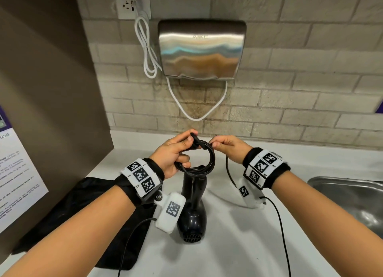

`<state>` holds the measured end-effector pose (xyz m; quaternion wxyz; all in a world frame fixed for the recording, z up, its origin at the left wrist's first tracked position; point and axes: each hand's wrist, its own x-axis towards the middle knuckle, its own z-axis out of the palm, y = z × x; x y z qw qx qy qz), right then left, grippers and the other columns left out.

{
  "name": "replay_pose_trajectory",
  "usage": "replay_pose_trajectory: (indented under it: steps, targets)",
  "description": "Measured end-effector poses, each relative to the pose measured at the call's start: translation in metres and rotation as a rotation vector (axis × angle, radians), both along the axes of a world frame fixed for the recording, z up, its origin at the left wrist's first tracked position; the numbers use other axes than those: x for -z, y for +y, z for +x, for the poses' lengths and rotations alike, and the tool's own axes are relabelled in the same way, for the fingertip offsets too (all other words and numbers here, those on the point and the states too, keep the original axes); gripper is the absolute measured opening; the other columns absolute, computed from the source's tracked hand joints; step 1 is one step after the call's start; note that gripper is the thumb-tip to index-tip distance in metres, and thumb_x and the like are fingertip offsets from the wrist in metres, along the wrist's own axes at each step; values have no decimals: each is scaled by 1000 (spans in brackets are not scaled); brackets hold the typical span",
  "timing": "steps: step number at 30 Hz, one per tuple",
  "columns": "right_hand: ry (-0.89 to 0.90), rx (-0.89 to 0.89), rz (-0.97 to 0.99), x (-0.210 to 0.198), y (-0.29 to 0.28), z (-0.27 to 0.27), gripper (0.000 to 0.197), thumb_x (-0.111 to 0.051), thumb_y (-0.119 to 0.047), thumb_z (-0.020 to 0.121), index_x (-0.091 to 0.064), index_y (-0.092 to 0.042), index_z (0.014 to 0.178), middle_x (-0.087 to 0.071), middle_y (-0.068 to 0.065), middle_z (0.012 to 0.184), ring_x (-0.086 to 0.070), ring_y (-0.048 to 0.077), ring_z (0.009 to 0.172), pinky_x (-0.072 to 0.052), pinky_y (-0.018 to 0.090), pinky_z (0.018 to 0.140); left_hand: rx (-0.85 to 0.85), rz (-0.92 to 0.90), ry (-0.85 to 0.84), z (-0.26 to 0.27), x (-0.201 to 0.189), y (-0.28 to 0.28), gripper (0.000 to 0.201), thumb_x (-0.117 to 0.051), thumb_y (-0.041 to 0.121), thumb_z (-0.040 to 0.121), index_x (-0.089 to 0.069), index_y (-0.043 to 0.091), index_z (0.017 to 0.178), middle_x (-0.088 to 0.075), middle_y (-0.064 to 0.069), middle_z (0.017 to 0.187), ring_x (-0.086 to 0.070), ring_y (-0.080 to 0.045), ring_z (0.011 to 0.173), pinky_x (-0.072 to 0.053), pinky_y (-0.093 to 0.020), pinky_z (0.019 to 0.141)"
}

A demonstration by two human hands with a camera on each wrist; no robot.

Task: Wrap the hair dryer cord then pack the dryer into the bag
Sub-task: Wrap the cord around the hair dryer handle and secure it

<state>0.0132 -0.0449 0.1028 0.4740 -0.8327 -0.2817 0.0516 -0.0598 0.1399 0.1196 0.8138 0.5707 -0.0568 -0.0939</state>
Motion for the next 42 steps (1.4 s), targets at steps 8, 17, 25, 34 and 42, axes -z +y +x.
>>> replay_pose_trajectory:
  steps: [8, 17, 25, 34, 42]
  targets:
    - [-361, 280, -372, -49, 2, -2, 20, -52, -33, 90, -67, -23, 100, -67, -3, 103, -59, 20, 100, -46, 37, 92, -22, 33, -25, 2, -1, 0, 23, -39, 21, 96, -59, 23, 85, -62, 7, 59, -18, 0, 28, -26, -14, 38]
    - [-676, 440, -525, -86, 6, -21, 24, -49, -38, 90, -66, -28, 104, -64, -2, 105, -57, 21, 101, -40, 36, 89, -100, 144, -60, 3, 0, -8, 18, -58, 6, 86, -59, 23, 81, -60, 11, 55, -19, -2, 29, -26, -17, 39]
    - [-819, 509, -552, -104, 8, -41, 21, -47, -34, 92, -63, -27, 103, -61, -2, 101, -57, 23, 99, -38, 38, 88, -308, 176, -146, 5, 1, -8, 28, -64, -8, 78, -60, 20, 77, -56, 9, 58, -36, 0, 29, -27, -14, 35]
    - [-656, 470, -858, -87, 21, -43, 32, -40, -46, 93, -61, -26, 106, -67, 2, 101, -60, 25, 98, -37, 30, 68, -318, 181, -190, 5, 4, 0, 28, -63, -9, 78, -59, 19, 76, -59, 15, 51, -45, 1, 35, -28, -13, 37]
    - [-750, 505, -644, -91, 37, -54, 31, -36, -40, 96, -59, -22, 106, -59, -2, 106, -58, 23, 97, -31, 29, 64, -277, 242, -252, 4, 6, -2, 24, -62, 5, 84, -64, 27, 94, -56, 15, 54, -40, 0, 39, -29, -16, 44]
